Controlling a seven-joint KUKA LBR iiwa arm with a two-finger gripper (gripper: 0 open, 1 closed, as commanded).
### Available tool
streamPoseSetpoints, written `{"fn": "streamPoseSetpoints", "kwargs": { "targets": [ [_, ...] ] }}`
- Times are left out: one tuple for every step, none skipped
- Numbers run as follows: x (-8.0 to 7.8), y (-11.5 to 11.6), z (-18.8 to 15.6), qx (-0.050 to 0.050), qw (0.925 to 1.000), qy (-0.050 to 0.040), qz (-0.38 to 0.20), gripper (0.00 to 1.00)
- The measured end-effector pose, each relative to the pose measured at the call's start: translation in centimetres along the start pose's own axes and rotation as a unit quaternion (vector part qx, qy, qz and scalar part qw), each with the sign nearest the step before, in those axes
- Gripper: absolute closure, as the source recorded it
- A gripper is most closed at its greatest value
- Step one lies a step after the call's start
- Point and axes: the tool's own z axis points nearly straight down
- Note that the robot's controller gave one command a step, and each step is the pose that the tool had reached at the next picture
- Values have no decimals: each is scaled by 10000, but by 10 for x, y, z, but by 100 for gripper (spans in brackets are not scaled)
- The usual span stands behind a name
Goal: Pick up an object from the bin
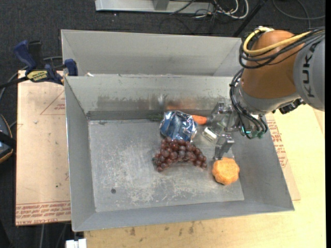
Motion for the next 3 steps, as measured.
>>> {"fn": "streamPoseSetpoints", "kwargs": {
  "targets": [
    [-2,0,-4,4,10000,-37,-8,0],
    [-1,33,63,4,10000,-62,-25,0],
    [-7,62,129,10,9999,-55,-88,0]
  ]
}}
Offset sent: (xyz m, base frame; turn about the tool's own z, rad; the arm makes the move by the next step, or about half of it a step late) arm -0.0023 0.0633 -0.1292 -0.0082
